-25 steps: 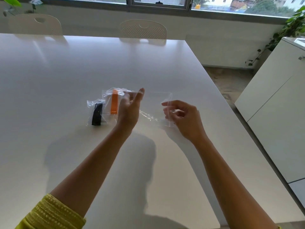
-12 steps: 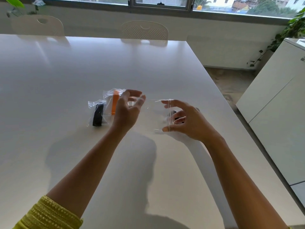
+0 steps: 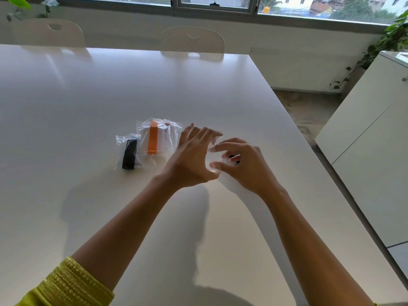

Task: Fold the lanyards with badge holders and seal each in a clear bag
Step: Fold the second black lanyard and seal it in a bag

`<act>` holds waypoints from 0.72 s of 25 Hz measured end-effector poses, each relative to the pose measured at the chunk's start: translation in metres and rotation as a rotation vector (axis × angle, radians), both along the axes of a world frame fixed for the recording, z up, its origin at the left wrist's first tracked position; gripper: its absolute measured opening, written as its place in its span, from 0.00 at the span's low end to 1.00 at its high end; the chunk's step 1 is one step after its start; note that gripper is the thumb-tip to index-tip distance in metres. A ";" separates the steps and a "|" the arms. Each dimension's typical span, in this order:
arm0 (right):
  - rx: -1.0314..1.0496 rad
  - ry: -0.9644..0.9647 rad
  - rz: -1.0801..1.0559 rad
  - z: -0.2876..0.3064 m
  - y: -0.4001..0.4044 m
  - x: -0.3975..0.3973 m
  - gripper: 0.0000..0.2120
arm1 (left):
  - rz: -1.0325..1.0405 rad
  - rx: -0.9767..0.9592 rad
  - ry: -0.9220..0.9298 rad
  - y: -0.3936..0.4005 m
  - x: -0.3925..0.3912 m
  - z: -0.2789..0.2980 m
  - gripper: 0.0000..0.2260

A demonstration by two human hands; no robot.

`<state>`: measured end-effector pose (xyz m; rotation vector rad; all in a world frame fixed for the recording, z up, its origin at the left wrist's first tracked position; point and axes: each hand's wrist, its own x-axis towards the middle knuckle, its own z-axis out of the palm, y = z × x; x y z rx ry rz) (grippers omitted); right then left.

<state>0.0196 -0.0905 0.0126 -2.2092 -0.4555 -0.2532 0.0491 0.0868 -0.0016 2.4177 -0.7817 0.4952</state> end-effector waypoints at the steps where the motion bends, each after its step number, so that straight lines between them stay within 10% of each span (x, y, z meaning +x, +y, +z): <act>1: 0.029 -0.007 -0.016 0.002 -0.002 0.000 0.14 | 0.011 -0.027 0.013 0.002 0.001 -0.002 0.31; 8: -0.018 0.230 -0.462 0.008 -0.063 0.011 0.10 | 0.032 -0.165 0.092 0.015 -0.002 -0.004 0.29; 18: -0.064 0.589 -0.424 -0.014 -0.065 0.016 0.22 | 0.019 -0.177 0.146 0.008 -0.006 -0.005 0.29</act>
